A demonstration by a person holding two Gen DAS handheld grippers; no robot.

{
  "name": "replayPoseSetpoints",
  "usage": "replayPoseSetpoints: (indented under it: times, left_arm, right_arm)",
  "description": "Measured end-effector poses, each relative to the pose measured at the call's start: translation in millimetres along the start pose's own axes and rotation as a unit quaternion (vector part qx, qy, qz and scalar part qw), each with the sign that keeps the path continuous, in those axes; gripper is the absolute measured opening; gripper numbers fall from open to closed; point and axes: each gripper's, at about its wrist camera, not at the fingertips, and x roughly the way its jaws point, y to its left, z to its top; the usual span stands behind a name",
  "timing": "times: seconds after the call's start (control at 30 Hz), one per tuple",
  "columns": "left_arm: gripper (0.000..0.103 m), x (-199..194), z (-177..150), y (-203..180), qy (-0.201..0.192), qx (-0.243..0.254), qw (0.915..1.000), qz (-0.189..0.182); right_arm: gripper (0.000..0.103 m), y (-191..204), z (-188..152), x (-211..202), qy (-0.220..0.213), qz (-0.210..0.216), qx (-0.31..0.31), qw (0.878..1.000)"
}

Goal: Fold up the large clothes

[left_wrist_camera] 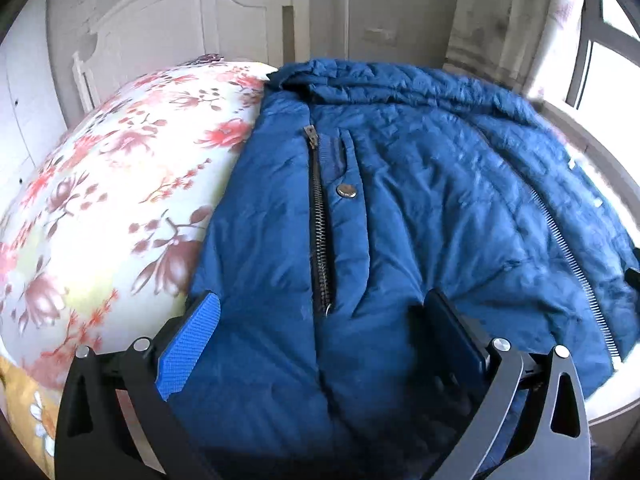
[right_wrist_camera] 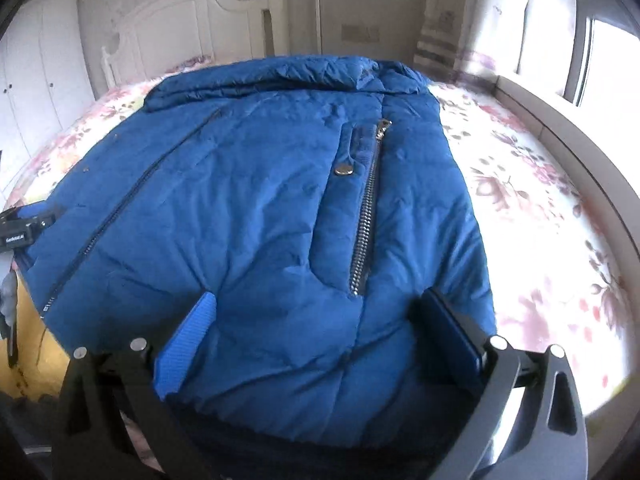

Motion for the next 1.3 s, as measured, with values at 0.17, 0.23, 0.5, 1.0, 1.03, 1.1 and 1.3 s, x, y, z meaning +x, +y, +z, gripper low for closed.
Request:
replayPoseSetpoints:
  times: [0.17, 0.23, 0.5, 1.0, 1.03, 1.1, 1.3]
  left_arm:
    - [0.098, -23, -17, 38, -0.012, -0.055, 0.9979, -0.03]
    - [0.098, -24, -23, 56, -0.009, -0.086, 0.9946, -0.057]
    - [0.098, -28, -32, 57, 0.006, -0.111, 0.9789, -0.172]
    - [0.091, -17, -34, 82, 0.02, -0.211, 0.9256, -0.313]
    - [0.091, -16, -33, 82, 0.017, -0.221, 0.9231, -0.314]
    - [0.089, -16, -32, 81, 0.018, -0.228, 0.9269, -0.297]
    - [0.084, -30, -40, 62, 0.057, -0.165, 0.9428, -0.284]
  right_arm:
    - [0.1, -39, -15, -40, -0.027, 0.011, 0.045, 0.999]
    - [0.098, -60, -34, -44, -0.021, 0.039, 0.09, 0.995]
    - [0.08, -83, -73, -56, -0.065, 0.163, 0.168, 0.97]
    - [0.067, -90, -68, -35, -0.049, 0.307, 0.271, 0.911]
    - [0.067, -89, -67, -30, -0.047, 0.306, 0.273, 0.911]
    - [0.065, -86, -66, -26, -0.048, 0.294, 0.277, 0.914]
    - [0.068, -74, -64, -41, -0.024, 0.249, 0.239, 0.938]
